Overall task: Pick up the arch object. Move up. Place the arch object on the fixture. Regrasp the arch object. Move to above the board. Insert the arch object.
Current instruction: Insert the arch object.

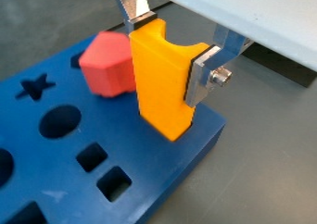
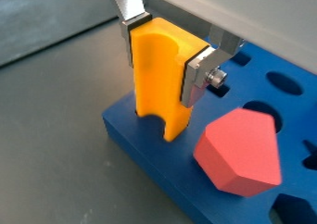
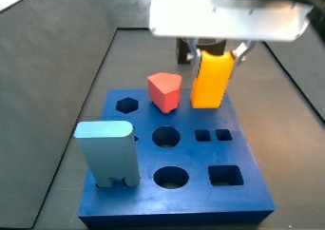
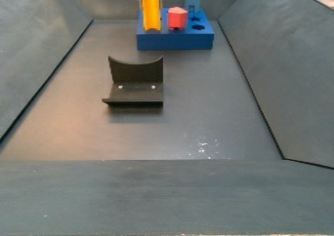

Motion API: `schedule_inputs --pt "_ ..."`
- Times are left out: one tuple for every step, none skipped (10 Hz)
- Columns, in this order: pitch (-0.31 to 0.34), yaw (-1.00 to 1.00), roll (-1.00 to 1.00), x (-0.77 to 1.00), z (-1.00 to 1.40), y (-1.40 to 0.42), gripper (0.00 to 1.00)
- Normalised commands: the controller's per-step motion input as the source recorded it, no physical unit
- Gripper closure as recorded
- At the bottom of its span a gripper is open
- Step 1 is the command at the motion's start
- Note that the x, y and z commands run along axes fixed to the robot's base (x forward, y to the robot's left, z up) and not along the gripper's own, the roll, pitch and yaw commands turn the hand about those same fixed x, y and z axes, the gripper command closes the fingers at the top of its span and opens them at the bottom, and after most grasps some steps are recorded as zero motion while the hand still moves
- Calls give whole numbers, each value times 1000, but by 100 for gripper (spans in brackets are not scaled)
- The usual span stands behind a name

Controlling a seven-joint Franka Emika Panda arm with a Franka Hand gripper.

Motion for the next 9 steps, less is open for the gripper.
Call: schedule_inputs --pt "-67 137 189 -20 -311 -74 100" --pt "-13 -20 76 23 -391 -43 100" --pt "0 -109 49 97 -394 -3 100" --pt "0 -129 3 120 -417 0 100" --pt "0 -123 0 71 -349 0 100" --pt "0 -51 0 66 -94 0 100" --pt "-11 0 -46 0 -26 9 100" --pt "-19 0 -30 0 0 14 100" --pt "0 0 0 0 0 0 100"
